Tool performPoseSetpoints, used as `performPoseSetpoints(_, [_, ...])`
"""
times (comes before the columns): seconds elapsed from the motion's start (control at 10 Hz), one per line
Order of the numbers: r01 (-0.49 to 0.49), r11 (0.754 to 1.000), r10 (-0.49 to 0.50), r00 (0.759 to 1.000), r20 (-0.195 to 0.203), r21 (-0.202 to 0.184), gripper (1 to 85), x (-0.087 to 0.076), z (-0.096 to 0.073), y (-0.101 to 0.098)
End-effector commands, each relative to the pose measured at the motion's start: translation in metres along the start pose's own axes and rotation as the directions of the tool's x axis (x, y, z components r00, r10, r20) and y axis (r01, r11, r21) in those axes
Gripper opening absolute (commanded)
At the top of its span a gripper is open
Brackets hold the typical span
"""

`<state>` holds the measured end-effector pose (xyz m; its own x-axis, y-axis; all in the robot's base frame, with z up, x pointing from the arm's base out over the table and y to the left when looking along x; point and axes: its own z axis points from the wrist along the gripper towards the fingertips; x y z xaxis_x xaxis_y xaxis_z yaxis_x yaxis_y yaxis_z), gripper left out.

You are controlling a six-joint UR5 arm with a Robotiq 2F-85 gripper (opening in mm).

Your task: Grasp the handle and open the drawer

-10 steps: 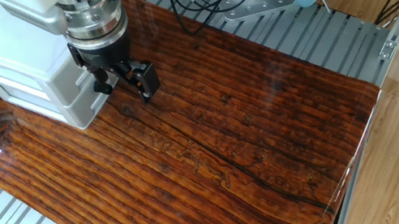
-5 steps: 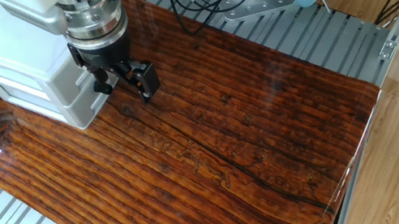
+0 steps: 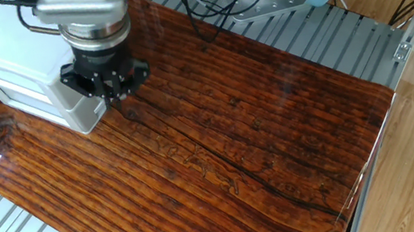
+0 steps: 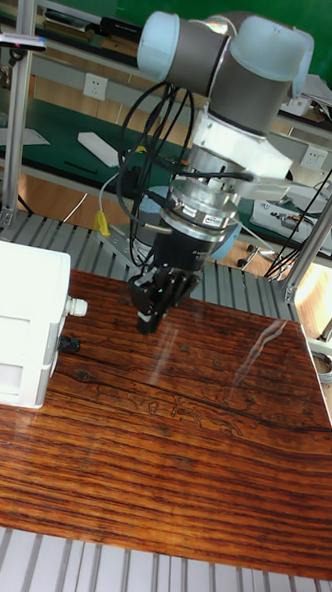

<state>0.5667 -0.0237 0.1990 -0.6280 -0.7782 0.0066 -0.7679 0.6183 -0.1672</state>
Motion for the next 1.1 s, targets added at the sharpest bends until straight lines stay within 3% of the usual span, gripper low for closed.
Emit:
performPoseSetpoints(0.0, [0.275,0.961,-0.276,0.961,-0.016,-0.023,24.3,0.024,0.008,0.000])
performPoseSetpoints(0.2, [0.355,0.932,-0.353,0.935,0.042,-0.073,34.3,0.033,0.021,0.021])
performPoseSetpoints(0.3, [0.381,0.921,-0.380,0.924,0.033,-0.085,38.3,0.043,0.021,0.025])
performPoseSetpoints(0.7, [0.515,0.857,-0.515,0.856,-0.051,-0.016,41.7,0.072,0.010,0.008])
performPoseSetpoints(1.0, [0.509,0.861,-0.509,0.861,0.000,-0.019,41.7,0.081,0.020,0.017])
